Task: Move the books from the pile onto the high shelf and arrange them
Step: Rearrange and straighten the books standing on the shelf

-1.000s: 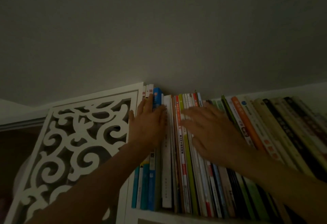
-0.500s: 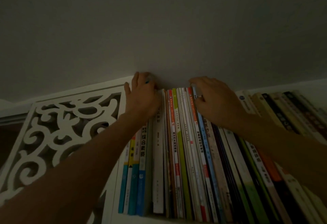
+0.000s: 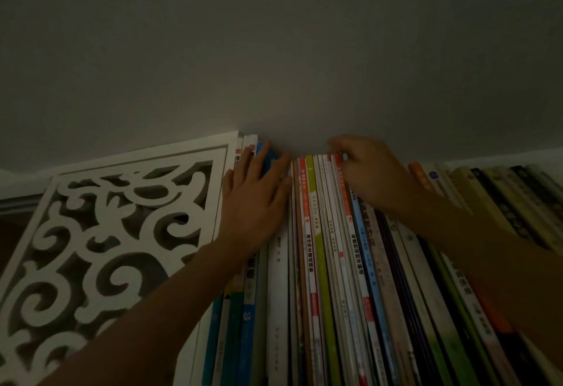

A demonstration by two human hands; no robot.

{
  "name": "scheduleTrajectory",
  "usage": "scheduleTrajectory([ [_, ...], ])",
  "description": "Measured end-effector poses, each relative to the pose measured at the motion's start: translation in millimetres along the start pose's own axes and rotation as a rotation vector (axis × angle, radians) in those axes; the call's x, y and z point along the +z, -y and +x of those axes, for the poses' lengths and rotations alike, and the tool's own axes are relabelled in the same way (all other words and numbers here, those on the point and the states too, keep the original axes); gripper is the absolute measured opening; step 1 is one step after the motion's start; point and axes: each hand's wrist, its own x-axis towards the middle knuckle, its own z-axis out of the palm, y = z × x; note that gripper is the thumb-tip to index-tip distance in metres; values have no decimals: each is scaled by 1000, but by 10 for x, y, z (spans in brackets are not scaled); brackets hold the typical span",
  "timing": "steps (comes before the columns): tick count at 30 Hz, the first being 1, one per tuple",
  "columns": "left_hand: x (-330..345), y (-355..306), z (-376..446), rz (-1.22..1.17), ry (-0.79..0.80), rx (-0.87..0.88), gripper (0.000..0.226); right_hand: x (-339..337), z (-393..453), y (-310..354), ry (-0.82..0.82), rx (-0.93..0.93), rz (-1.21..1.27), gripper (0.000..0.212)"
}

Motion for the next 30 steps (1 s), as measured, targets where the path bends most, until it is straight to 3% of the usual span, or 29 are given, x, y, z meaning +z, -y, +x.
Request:
scheduleTrajectory([
  [2,6,6,19,43,0,7,62,-18,-33,-27,-10,6,117,40],
  [5,-50,7,67,109,-2,14,60,7,-38,-64,-37,-42,93,35],
  [10,-113,-64,251,174,99,-27,47,-91,-1,-48,71,-16,119,40],
  [14,-120,-71,248,122,151,-36,46,-119,10,80,145,-65,-6,47],
  [19,-137,-51,237,82,147,-15,44,-115,112,231,308,-51,-151,38],
  [24,-87,-110,160,57,87,-9,46,53,59,136,107,-119,-176,30],
  [30,-161,-126,212,48,219,-31,51,-227,126,181,413,-67,-205,40],
])
